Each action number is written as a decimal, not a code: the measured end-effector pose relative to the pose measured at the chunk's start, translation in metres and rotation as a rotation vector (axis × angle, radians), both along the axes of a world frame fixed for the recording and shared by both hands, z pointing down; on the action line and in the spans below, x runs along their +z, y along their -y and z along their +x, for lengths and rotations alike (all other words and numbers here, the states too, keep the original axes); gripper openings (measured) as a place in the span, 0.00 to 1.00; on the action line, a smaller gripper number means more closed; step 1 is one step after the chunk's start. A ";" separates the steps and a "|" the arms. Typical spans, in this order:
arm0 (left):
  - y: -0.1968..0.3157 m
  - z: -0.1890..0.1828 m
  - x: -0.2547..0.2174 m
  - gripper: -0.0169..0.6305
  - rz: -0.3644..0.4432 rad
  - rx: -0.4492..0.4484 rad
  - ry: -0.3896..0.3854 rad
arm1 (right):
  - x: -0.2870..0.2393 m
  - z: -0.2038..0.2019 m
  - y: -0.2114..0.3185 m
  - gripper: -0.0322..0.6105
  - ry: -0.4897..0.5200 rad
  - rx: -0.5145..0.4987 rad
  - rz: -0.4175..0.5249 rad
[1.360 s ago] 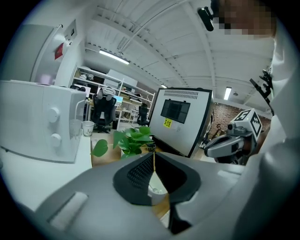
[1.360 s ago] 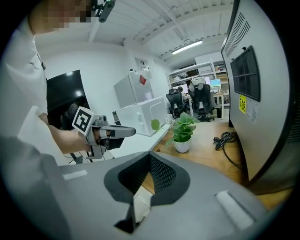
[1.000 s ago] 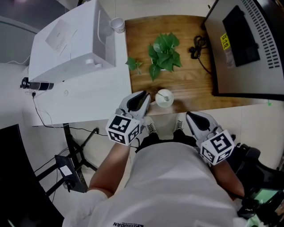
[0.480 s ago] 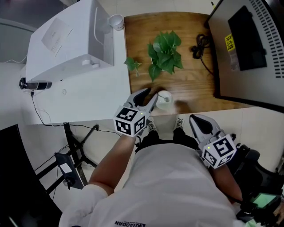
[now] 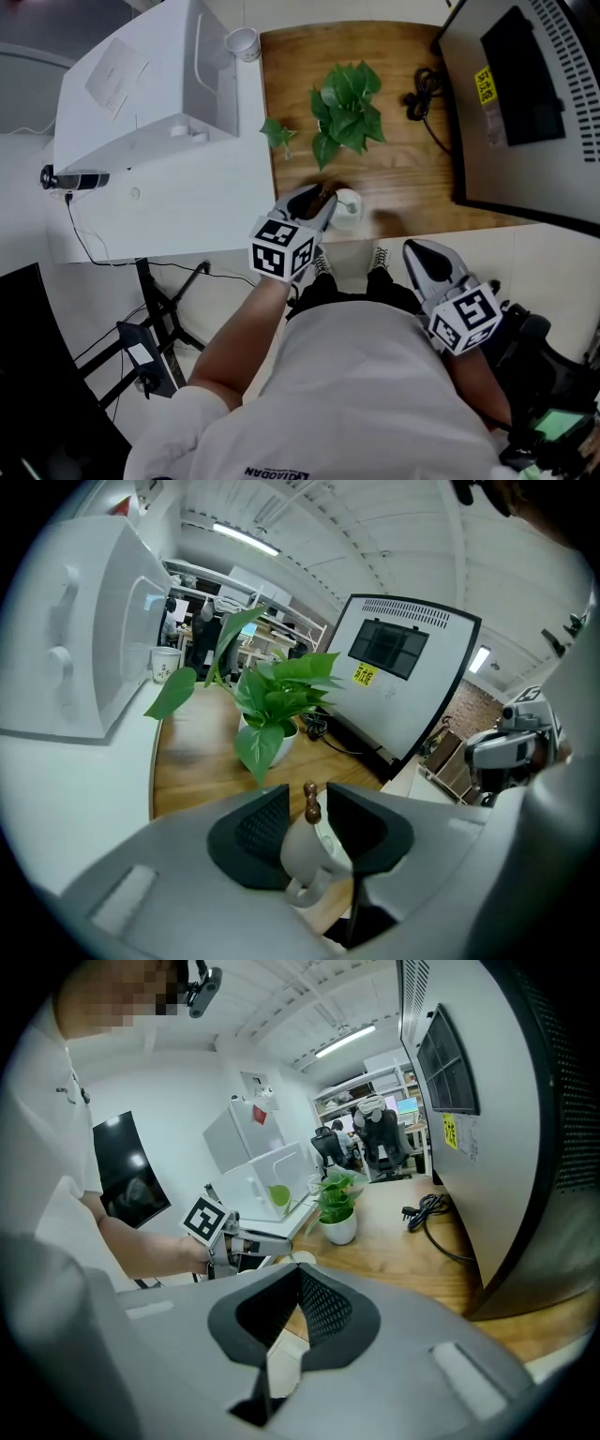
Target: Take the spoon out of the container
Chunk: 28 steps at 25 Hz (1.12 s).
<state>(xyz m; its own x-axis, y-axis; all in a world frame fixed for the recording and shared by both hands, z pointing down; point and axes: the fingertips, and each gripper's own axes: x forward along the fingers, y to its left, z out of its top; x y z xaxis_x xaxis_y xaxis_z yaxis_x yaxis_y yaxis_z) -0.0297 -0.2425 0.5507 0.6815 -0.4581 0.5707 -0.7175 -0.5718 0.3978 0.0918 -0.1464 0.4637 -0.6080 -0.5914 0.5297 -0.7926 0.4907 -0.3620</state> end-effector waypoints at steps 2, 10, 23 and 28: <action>-0.001 0.000 0.001 0.21 -0.004 0.002 0.004 | 0.001 0.000 -0.001 0.06 -0.001 -0.001 -0.001; -0.005 0.002 0.000 0.14 0.004 0.012 0.024 | 0.000 -0.002 -0.006 0.06 -0.001 -0.002 -0.013; -0.008 0.003 -0.041 0.11 0.120 0.027 0.015 | -0.010 -0.008 -0.012 0.06 0.000 -0.010 0.023; -0.013 0.000 -0.076 0.11 0.176 0.024 -0.027 | -0.018 -0.018 -0.013 0.06 0.000 -0.032 0.051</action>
<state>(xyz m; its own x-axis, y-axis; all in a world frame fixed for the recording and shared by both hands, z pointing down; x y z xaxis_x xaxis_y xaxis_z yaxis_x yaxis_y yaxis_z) -0.0295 -0.2295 0.4747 0.7075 -0.5329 0.4642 -0.6932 -0.6513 0.3087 0.0735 -0.1331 0.4460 -0.6272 -0.5977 0.4994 -0.7761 0.5337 -0.3359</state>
